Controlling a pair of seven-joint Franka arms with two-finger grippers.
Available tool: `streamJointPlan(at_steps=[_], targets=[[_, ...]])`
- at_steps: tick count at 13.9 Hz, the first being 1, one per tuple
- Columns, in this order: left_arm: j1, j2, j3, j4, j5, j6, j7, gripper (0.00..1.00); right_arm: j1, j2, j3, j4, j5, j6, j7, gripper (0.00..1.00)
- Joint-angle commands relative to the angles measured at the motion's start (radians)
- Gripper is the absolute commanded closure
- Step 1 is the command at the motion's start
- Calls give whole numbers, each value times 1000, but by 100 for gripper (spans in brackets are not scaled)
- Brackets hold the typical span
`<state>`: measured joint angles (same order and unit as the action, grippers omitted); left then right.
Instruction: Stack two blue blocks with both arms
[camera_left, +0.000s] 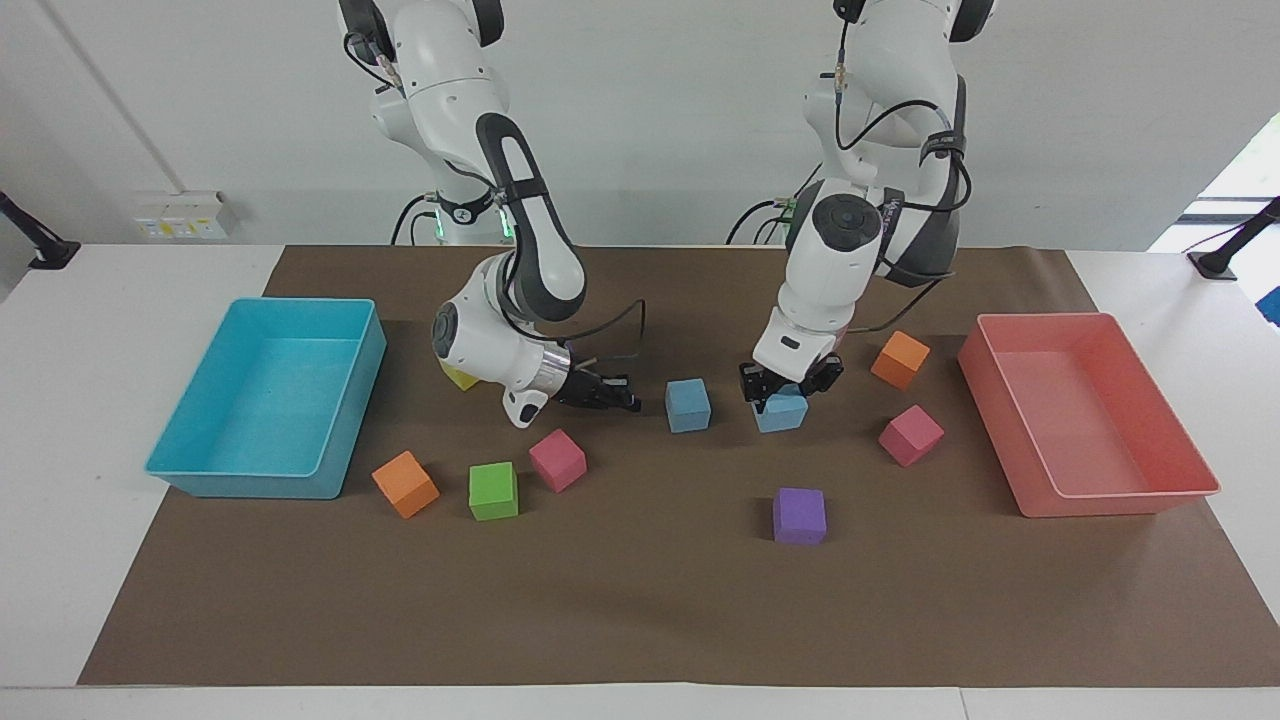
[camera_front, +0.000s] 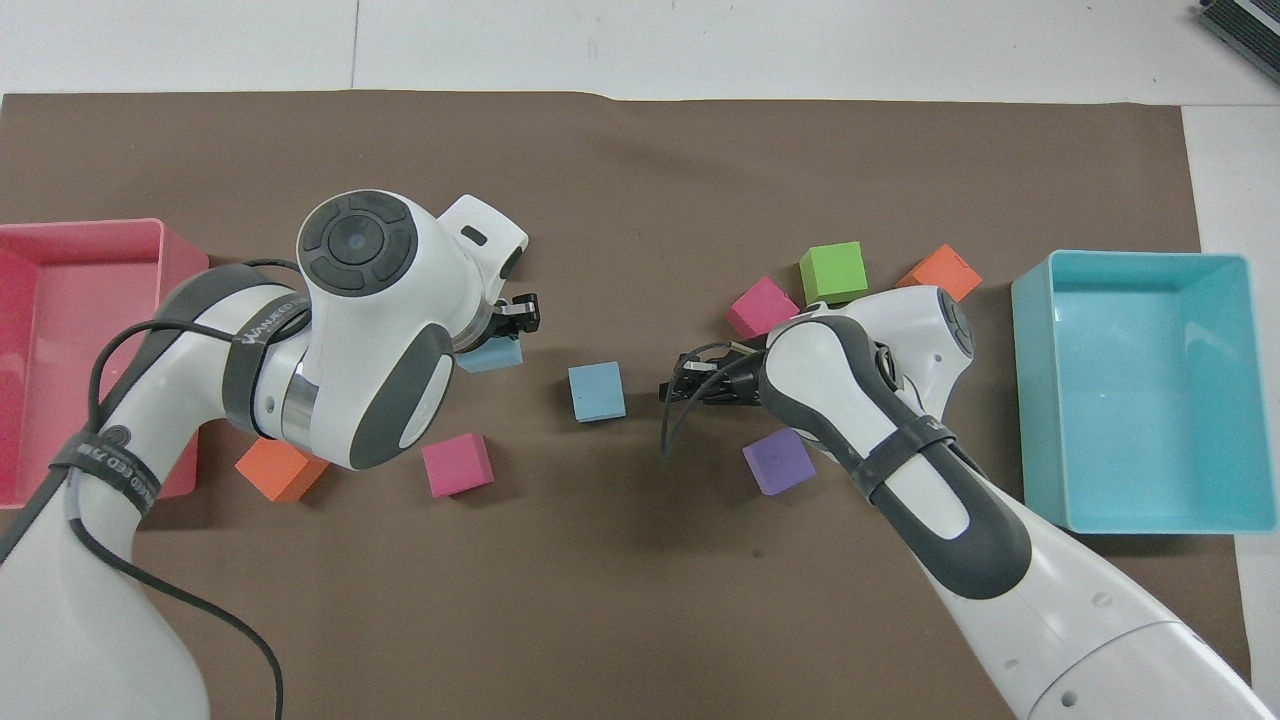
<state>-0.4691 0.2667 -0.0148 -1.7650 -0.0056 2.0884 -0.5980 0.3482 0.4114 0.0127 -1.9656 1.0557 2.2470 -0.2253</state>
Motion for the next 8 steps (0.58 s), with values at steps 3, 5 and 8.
streamJointPlan(at_steps=[3,5,8], targets=[[-95,29,13,58,12,-19,-98,100,8,-20,6,-29,41,29,-40,100],[-137,46,12,58,21,2,-131,100,8,-20,7,-29,43,28,-40,100],[-140,48,10,48,21,38,-128,100,8,-20,7,-29,84,26,-40,100]])
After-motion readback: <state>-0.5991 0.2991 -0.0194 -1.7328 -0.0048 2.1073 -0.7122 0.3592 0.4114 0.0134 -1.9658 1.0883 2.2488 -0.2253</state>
